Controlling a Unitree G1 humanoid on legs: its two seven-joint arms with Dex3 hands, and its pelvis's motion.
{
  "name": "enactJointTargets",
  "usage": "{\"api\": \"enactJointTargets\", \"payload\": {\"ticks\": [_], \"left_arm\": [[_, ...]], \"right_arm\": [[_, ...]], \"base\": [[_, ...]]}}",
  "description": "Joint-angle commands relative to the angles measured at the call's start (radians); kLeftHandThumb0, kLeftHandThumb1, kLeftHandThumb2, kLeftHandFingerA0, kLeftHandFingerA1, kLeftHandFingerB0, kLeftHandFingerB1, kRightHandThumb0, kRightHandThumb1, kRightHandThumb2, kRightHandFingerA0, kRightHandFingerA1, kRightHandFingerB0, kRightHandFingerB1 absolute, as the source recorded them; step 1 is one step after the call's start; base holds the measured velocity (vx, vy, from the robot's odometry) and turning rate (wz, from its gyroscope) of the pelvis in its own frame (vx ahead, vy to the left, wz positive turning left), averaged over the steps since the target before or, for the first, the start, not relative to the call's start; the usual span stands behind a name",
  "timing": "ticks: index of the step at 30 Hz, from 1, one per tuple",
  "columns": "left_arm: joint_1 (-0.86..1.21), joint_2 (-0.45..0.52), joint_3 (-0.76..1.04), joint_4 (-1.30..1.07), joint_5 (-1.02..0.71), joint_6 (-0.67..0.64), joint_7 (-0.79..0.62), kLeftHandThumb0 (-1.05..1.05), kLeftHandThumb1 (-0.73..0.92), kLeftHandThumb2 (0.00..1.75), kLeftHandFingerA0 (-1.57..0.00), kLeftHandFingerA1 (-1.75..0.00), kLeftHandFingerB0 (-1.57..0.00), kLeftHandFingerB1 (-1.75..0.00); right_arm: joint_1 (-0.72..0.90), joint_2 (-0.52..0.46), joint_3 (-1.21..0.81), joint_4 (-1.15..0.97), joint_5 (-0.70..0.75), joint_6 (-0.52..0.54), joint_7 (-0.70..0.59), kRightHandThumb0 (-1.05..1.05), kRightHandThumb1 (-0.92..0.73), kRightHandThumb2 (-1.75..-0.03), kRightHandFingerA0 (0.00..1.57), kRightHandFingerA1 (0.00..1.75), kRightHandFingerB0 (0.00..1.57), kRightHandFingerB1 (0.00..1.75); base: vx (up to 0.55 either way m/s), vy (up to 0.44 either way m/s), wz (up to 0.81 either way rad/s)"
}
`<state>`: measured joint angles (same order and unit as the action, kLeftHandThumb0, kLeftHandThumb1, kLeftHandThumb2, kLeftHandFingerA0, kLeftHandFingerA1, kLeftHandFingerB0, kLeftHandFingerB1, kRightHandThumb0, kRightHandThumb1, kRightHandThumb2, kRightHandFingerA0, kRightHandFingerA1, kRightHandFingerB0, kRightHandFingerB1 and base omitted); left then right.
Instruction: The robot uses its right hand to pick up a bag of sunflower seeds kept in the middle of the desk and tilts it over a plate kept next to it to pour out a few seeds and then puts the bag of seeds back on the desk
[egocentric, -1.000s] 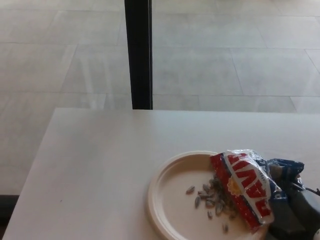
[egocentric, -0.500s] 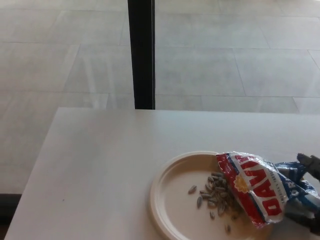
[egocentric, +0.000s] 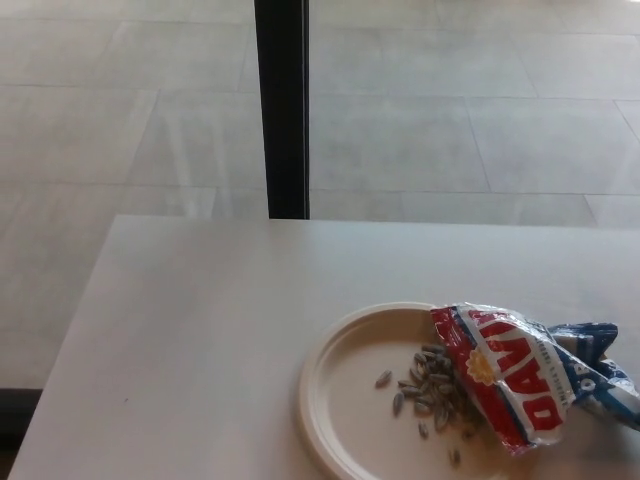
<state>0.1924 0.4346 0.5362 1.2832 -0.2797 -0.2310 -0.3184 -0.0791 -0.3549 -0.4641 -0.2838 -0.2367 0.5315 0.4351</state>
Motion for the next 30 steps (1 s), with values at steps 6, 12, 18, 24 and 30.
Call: {"api": "enactJointTargets", "payload": {"ticks": [6,12,18,24,30], "left_arm": [[0.022,0.004,0.012,0.007,-0.012,-0.017,0.002,-0.81,0.76,0.63,-0.56,-0.55,-0.45,-0.39],[0.030,-0.004,0.018,0.004,-0.019,-0.021,-0.006,-0.80,0.76,0.63,-0.55,-0.57,-0.47,-0.39],[0.025,-0.002,0.023,0.010,-0.024,-0.006,0.000,-0.81,0.76,0.63,-0.54,-0.51,-0.44,-0.38],[0.029,0.002,0.033,0.015,-0.035,0.032,0.013,-0.85,0.63,1.02,-0.50,-0.63,-0.36,-0.52],[0.059,-0.003,-0.010,0.022,0.013,0.039,0.044,-0.85,0.64,1.02,-0.48,-0.64,-0.34,-0.53]], "right_arm": [[-0.084,-0.021,-0.847,0.320,0.557,0.112,-0.139,-0.52,-0.55,-0.63,0.00,1.02,0.07,0.89],[-0.041,-0.019,-1.097,0.782,0.657,-0.212,-0.439,-0.55,-0.57,-0.72,0.00,1.10,0.00,1.37],[0.006,0.010,-1.154,1.059,0.699,-0.373,-0.528,-0.54,-0.72,-0.78,0.00,0.52,0.00,0.68],[0.073,0.143,-1.067,0.985,0.589,-0.323,-0.473,-0.62,-0.79,-0.73,0.00,0.43,0.00,0.51],[0.128,0.114,-0.991,1.178,0.529,-0.334,-0.397,-0.80,-0.74,-0.75,0.00,0.48,0.00,0.22]], "base": [[0.00,0.000,0.00],[0.00,0.000,0.00],[0.00,0.000,0.00],[0.00,0.000,0.00],[0.00,0.000,0.00]]}}
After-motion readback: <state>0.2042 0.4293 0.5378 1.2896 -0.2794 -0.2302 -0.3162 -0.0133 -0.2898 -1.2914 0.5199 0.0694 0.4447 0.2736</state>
